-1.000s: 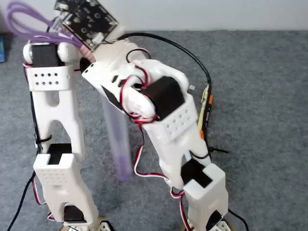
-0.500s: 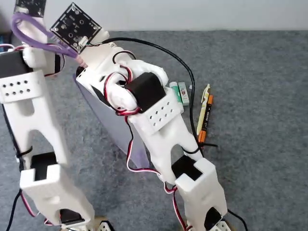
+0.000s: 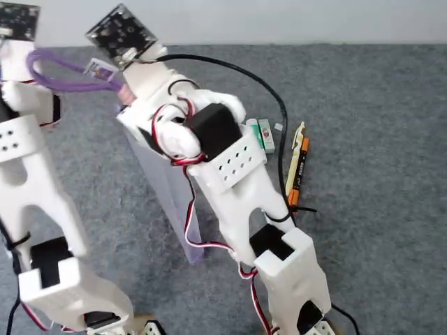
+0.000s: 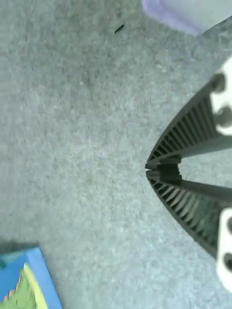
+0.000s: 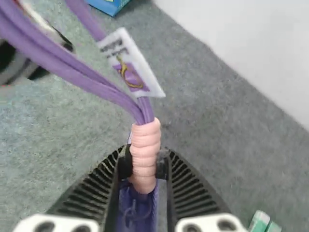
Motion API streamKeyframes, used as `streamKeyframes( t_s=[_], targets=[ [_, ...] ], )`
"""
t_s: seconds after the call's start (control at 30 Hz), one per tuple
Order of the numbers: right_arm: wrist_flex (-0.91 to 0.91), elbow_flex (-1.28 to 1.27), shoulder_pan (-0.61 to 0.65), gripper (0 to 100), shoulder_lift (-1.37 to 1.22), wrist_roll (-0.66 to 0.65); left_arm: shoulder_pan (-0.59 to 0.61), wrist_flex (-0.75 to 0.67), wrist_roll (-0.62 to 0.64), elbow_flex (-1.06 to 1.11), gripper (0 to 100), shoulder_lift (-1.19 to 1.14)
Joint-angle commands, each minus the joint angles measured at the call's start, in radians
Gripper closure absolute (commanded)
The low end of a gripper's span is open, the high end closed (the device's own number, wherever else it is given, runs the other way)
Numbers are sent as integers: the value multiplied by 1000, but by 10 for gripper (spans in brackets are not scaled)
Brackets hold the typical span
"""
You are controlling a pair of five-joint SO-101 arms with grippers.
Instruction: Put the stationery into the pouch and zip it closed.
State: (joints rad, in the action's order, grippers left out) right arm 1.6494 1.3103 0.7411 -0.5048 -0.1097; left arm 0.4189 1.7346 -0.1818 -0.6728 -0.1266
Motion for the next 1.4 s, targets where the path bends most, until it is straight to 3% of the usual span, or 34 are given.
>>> streamKeyframes(
  t_s=[0.0, 0.2, 0.53, 0.67, 1.07, 1.17, 1.37],
  targets=[
    [77, -9, -27, 991, -8, 37, 2, 21, -14, 2, 985, 114],
    [134, -12, -44, 991, -7, 60, -66, 21, -14, 113, 985, 265],
    [134, -32, -56, 990, -39, 89, -276, 20, -9, 424, 986, 503],
    [134, -31, -93, 990, -39, 144, -288, 20, -9, 475, 986, 548],
    [145, -26, -231, 991, 1, 152, -290, 20, -6, 507, 986, 563],
    [145, -26, -234, 991, 39, 167, -290, 18, 94, 509, 986, 555],
    [142, -26, -236, 991, 97, 394, -396, 18, 276, 601, 986, 562]
  ],
)
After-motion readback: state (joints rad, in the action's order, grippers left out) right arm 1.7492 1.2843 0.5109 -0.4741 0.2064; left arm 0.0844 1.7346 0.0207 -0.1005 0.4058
